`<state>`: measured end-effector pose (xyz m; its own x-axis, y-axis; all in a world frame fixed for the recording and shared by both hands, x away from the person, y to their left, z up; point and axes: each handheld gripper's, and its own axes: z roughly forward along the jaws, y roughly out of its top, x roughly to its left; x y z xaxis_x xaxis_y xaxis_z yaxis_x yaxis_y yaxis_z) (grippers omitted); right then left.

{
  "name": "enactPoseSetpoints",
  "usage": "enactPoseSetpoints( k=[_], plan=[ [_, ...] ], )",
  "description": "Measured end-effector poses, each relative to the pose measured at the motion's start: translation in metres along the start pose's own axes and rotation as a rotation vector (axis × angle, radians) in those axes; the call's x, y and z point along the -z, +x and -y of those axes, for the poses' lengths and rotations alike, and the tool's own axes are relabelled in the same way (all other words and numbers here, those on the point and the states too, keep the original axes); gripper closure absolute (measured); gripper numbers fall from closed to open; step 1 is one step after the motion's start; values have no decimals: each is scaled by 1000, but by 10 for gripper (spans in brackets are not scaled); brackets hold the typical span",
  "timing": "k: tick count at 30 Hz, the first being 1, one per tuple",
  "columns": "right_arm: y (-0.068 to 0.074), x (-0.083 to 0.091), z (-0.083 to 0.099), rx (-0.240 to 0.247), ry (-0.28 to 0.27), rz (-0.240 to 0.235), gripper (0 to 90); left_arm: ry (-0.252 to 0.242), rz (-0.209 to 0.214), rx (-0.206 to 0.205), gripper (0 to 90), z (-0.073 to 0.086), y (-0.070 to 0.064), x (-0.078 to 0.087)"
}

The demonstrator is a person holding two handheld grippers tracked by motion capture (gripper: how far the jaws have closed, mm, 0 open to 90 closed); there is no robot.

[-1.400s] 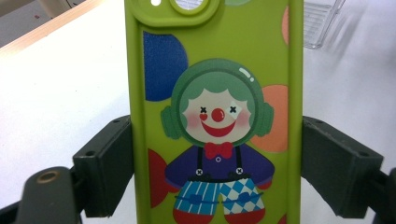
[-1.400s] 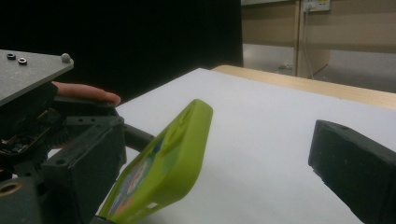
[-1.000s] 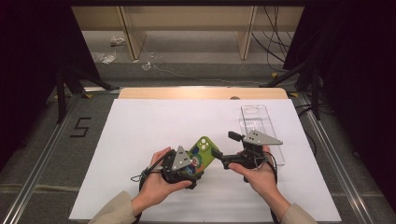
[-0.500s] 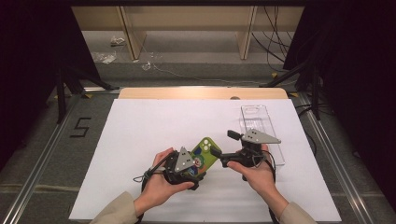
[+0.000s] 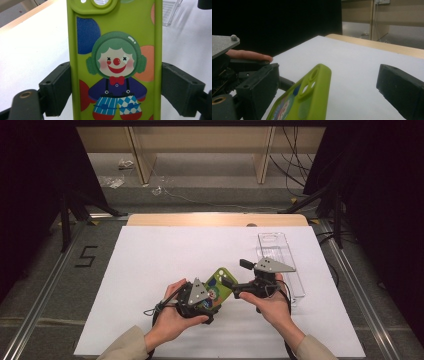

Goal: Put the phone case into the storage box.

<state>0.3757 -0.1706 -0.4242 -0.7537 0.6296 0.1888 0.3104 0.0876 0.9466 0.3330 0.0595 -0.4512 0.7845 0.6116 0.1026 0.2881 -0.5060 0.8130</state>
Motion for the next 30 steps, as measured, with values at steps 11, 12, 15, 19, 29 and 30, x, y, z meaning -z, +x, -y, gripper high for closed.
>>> enactPoseSetpoints(
  k=[11,12,15,19,29,30],
  plan=[
    [1,-6,0,1,7,-1,72,-1,-2,-7,162,-1,-1,0],
    [1,-7,0,0,9,0,72,-1,-2,-7,162,-1,-1,0],
    [1,-8,0,-4,14,-4,74,-5,-1,-7,162,-1,-2,-1],
    [2,-10,1,-7,19,-6,74,-9,-2,-4,162,-1,-2,-1],
    [2,-16,2,-12,32,-9,87,-10,-4,-5,162,-1,-2,-1],
    [3,-17,2,-16,34,-11,91,-11,-4,-4,162,-1,-2,-1]
  ],
)
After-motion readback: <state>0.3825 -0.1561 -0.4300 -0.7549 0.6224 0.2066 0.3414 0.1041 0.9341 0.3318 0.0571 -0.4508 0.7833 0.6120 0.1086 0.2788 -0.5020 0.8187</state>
